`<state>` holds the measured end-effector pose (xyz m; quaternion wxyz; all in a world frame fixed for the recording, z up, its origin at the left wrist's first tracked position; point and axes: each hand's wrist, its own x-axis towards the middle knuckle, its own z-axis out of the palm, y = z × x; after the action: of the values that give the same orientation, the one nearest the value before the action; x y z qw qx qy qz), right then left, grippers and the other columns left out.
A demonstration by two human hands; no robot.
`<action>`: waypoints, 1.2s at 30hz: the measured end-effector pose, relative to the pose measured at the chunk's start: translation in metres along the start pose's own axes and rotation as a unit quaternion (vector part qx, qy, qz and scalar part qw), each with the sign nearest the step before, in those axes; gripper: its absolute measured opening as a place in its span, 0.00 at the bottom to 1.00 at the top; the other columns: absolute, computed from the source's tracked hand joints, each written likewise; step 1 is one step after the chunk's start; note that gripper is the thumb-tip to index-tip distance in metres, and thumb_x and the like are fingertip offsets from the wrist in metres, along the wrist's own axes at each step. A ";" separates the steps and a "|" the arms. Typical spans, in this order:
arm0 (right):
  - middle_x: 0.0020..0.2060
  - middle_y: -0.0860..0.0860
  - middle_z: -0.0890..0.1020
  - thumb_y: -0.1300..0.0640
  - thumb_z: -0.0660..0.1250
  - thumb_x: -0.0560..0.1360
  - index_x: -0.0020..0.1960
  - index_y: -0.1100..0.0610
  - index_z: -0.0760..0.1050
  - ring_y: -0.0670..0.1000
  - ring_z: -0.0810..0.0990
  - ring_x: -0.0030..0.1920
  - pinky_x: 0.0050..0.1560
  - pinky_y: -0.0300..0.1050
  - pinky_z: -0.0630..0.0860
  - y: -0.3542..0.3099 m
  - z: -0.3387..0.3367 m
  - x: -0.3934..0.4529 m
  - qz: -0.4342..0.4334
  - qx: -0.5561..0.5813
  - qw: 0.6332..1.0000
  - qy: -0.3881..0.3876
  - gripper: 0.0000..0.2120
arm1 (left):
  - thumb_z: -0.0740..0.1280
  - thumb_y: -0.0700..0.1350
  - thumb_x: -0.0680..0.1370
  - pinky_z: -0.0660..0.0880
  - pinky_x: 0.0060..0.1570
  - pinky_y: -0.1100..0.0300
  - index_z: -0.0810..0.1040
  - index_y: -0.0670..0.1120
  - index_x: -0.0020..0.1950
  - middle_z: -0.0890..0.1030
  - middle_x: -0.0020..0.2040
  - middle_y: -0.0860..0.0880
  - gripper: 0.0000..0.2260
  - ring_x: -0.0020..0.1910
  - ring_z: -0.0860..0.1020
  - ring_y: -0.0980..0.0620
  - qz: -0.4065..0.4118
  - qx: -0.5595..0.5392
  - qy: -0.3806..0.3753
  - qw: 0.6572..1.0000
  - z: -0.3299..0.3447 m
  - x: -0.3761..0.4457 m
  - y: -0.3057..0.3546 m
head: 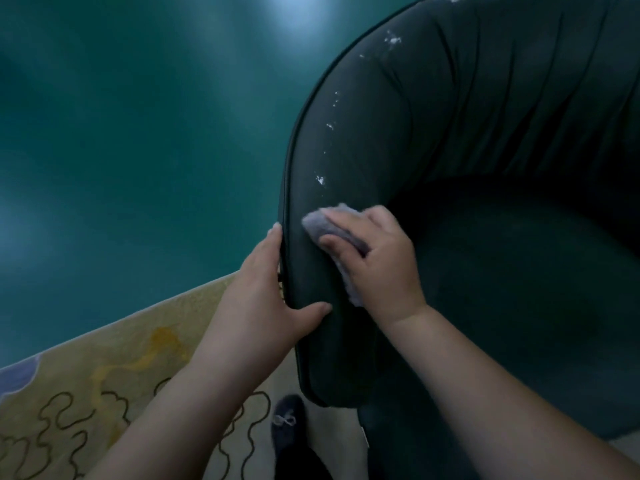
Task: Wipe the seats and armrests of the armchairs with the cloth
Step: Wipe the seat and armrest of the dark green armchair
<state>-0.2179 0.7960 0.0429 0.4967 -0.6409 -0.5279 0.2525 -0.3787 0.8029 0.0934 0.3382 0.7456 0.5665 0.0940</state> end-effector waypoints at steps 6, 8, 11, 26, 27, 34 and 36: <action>0.44 0.49 0.74 0.51 0.71 0.72 0.59 0.52 0.80 0.42 0.76 0.48 0.53 0.31 0.71 -0.001 0.002 0.012 0.019 0.047 0.994 0.096 0.16 | 0.76 0.59 0.61 0.68 0.44 0.78 0.52 0.59 0.78 0.72 0.65 0.64 0.51 0.54 0.73 0.70 -0.005 -0.025 -0.023 0.999 -0.007 0.033 -0.001; 0.44 0.50 0.74 0.49 0.70 0.72 0.59 0.51 0.80 0.45 0.76 0.47 0.53 0.33 0.72 -0.008 0.013 0.026 -0.030 0.008 0.998 0.059 0.17 | 0.75 0.61 0.59 0.68 0.48 0.73 0.53 0.58 0.78 0.73 0.66 0.61 0.51 0.57 0.75 0.62 0.010 -0.028 -0.029 0.999 -0.010 0.045 -0.004; 0.44 0.51 0.74 0.54 0.71 0.73 0.60 0.49 0.79 0.44 0.76 0.47 0.51 0.31 0.70 0.003 0.010 0.021 0.037 -0.004 0.996 0.079 0.16 | 0.76 0.60 0.60 0.68 0.41 0.78 0.49 0.59 0.78 0.68 0.62 0.66 0.54 0.47 0.72 0.68 0.013 -0.036 -0.054 0.998 -0.019 0.060 -0.007; 0.45 0.46 0.76 0.56 0.71 0.73 0.56 0.44 0.79 0.34 0.75 0.51 0.53 0.24 0.67 -0.011 0.022 0.044 0.172 -0.019 0.951 0.257 0.14 | 0.76 0.53 0.70 0.71 0.51 0.61 0.31 0.53 0.76 0.74 0.66 0.48 0.56 0.57 0.76 0.51 0.059 -0.002 -0.204 0.977 -0.043 0.124 -0.002; 0.46 0.46 0.76 0.54 0.71 0.73 0.57 0.44 0.79 0.34 0.75 0.52 0.54 0.24 0.67 -0.016 0.026 0.049 0.158 -0.019 0.954 0.252 0.13 | 0.75 0.53 0.70 0.72 0.51 0.60 0.30 0.53 0.76 0.74 0.66 0.47 0.56 0.57 0.76 0.51 0.060 -0.003 -0.204 0.977 -0.043 0.124 -0.002; 0.50 0.49 0.76 0.56 0.69 0.75 0.60 0.46 0.78 0.42 0.76 0.55 0.54 0.24 0.66 -0.017 0.021 0.047 0.216 -0.028 0.949 0.228 0.14 | 0.76 0.53 0.69 0.71 0.40 0.77 0.39 0.61 0.77 0.68 0.46 0.78 0.52 0.48 0.77 0.63 0.071 -0.085 -0.181 0.977 -0.047 0.124 -0.018; 0.50 0.45 0.76 0.54 0.69 0.75 0.60 0.45 0.79 0.39 0.75 0.54 0.54 0.24 0.67 -0.019 0.020 0.055 0.218 -0.013 0.939 0.266 0.14 | 0.77 0.52 0.68 0.70 0.40 0.77 0.41 0.62 0.77 0.67 0.43 0.81 0.52 0.47 0.75 0.70 0.074 -0.086 -0.171 0.979 -0.048 0.134 -0.019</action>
<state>-0.2260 0.8533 0.0636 0.5435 -0.7903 -0.2273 0.1686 -0.3732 0.9459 0.0858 0.4848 0.7590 0.4330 0.0379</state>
